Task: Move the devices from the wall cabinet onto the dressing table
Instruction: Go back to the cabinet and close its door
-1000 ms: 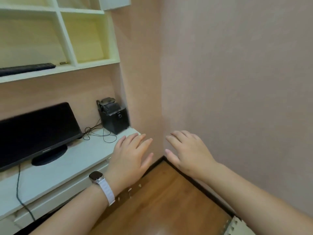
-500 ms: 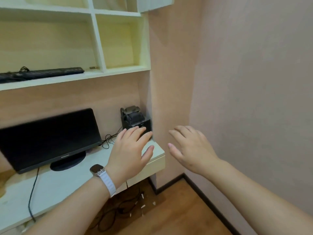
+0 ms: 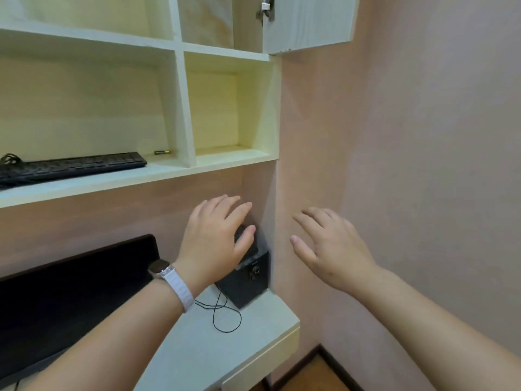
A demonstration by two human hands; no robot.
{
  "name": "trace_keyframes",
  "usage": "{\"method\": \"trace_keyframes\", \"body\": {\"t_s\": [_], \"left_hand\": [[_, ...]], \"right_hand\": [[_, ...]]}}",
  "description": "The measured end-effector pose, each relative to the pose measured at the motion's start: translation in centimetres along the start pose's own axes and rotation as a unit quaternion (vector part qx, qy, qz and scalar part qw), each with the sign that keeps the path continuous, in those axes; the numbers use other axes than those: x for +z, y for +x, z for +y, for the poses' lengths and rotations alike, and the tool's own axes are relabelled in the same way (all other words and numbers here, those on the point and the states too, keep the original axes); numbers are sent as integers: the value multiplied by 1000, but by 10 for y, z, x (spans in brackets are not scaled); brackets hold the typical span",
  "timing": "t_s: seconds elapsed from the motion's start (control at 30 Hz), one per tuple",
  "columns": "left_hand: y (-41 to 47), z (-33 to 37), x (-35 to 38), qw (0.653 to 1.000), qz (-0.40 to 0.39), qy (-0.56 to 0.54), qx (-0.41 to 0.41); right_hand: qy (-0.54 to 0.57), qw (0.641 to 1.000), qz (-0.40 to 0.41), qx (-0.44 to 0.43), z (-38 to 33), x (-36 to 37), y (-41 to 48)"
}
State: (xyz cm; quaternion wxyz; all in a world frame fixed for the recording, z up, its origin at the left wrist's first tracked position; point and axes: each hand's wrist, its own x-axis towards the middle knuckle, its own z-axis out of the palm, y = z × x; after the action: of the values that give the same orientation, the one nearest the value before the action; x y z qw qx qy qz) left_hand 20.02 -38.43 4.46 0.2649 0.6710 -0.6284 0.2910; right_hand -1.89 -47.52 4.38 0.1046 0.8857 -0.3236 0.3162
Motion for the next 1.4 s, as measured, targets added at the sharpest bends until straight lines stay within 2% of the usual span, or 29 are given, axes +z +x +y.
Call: {"method": "trace_keyframes", "body": {"t_s": [0.2,0.47,0.63,0.77,0.93,1.07,1.2,1.4], "left_hand": [[51,-23,15,1000,16,8,0],[120,-40,37,997,54,57,7],[180,-53,49,992,90,94,-8],[229,-61,53,984,124,128,-6],[277,-79,44,963,162,214,8],[299,-99,29,943,179,277,29],[311,-119,10,926,151,341,59],[316,-146,4,898,154,390,134]], "right_hand": [[11,1000,10,-6,12,15,59],[139,988,60,32,57,38,144],[247,962,111,20,90,42,208],[326,933,151,11,124,38,258],[455,873,176,-25,150,28,317],[488,842,215,-78,151,27,350],[522,809,245,-117,145,24,364],[562,757,292,-160,135,20,380]]}}
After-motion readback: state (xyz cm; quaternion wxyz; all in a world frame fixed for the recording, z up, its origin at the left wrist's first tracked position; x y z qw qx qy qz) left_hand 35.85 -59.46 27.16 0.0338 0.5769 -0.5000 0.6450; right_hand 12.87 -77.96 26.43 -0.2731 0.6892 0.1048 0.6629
